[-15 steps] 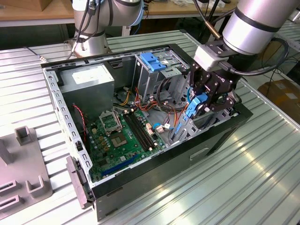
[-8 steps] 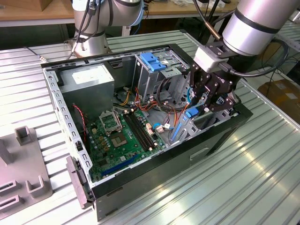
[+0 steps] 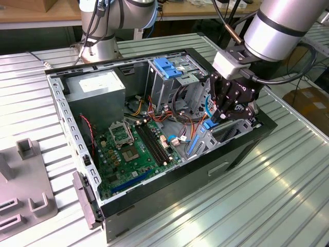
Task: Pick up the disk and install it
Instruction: 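Insert the disk into the insertion slot, then insert the first disk wire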
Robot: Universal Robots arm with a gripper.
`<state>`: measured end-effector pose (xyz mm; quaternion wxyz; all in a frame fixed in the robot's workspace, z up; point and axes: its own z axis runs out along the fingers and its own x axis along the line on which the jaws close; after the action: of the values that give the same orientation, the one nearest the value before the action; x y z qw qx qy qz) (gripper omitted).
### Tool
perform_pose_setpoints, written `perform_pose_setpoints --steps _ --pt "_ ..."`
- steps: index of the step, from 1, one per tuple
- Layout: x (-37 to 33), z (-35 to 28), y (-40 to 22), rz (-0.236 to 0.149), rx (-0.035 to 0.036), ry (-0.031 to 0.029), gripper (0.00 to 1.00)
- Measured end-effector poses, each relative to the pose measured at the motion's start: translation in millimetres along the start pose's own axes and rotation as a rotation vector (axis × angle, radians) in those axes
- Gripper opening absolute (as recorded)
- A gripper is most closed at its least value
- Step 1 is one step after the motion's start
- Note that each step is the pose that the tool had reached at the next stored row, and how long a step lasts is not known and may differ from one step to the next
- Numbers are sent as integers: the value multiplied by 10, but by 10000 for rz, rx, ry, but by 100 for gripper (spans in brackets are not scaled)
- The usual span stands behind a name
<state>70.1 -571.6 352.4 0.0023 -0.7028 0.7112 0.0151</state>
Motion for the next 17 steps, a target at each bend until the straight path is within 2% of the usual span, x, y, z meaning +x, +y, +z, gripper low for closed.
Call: perform_pose_setpoints --steps 14,17 --pt "0 5 0 0 0 -1 10" --pt "1 5 -15 -138 -3 2 10"
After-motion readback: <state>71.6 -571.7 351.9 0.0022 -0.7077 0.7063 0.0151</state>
